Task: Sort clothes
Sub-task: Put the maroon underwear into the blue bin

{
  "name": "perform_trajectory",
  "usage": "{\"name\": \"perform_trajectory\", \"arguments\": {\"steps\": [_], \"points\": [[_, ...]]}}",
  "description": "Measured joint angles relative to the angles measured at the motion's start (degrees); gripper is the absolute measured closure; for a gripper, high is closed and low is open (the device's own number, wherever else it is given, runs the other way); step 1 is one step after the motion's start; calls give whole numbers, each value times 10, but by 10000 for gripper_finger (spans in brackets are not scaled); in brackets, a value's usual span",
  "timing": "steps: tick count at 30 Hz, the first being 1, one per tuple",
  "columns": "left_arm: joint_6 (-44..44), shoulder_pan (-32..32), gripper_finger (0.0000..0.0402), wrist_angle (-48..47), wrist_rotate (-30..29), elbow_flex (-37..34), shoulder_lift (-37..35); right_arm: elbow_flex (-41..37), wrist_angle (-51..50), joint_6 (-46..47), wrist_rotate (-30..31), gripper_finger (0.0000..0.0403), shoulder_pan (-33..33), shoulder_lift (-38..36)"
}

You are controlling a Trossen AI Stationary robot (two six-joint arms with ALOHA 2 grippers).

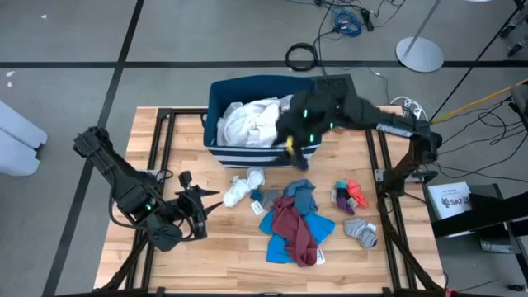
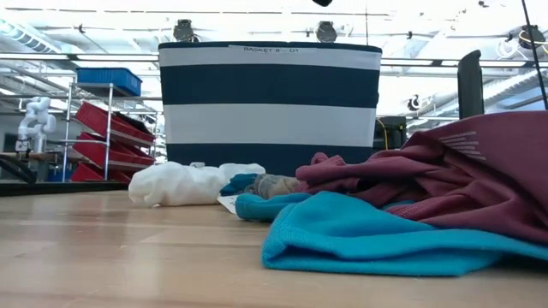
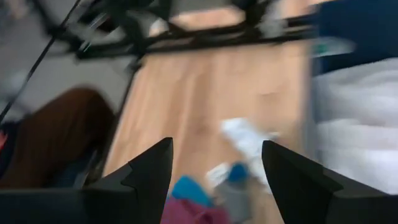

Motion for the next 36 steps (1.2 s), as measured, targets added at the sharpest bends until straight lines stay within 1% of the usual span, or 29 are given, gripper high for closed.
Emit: {"name": "perform_trajectory", "arguments": {"steps": [2, 4, 6, 8, 11, 12, 14, 16, 18, 20, 23, 30, 33, 36], "points": [[0, 0, 256, 0, 0, 0, 4, -40, 36, -3, 7, 170, 47, 0], [0, 0, 256, 1, 0, 0, 8, -94, 95, -7, 31, 170, 92, 1], [0, 0, 256, 4, 0, 0, 11, -162, 182, -13, 58, 170, 127, 1], [0, 0, 256, 7, 0, 0, 11, -246, 305, -14, 75, 170, 151, 1], [0, 0, 256, 18, -1, 0, 11, -374, 520, 2, 86, 170, 166, 8], [0, 0, 256, 18, -1, 0, 11, -410, 593, 10, 103, 170, 167, 12], [1, 2, 256, 18, -1, 0, 11, -474, 707, 18, 154, 170, 166, 25], [1, 6, 256, 18, -1, 0, 12, -519, 786, 17, 201, 170, 159, 45], [1, 15, 256, 18, -1, 0, 12, -547, 839, 21, 222, 170, 147, 70], [1, 23, 256, 18, -1, 0, 14, -551, 853, 31, 221, 170, 134, 93], [5, 33, 256, 18, 1, 0, 20, -536, 836, 42, 222, 170, 116, 125], [19, 53, 256, 17, 39, 0, 33, -465, 821, 43, 231, 170, 102, 206], [20, 57, 256, 17, 44, 0, 34, -432, 783, 43, 264, 170, 108, 241], [20, 57, 256, 17, 44, 0, 34, -395, 737, 43, 317, 170, 115, 265]]}}
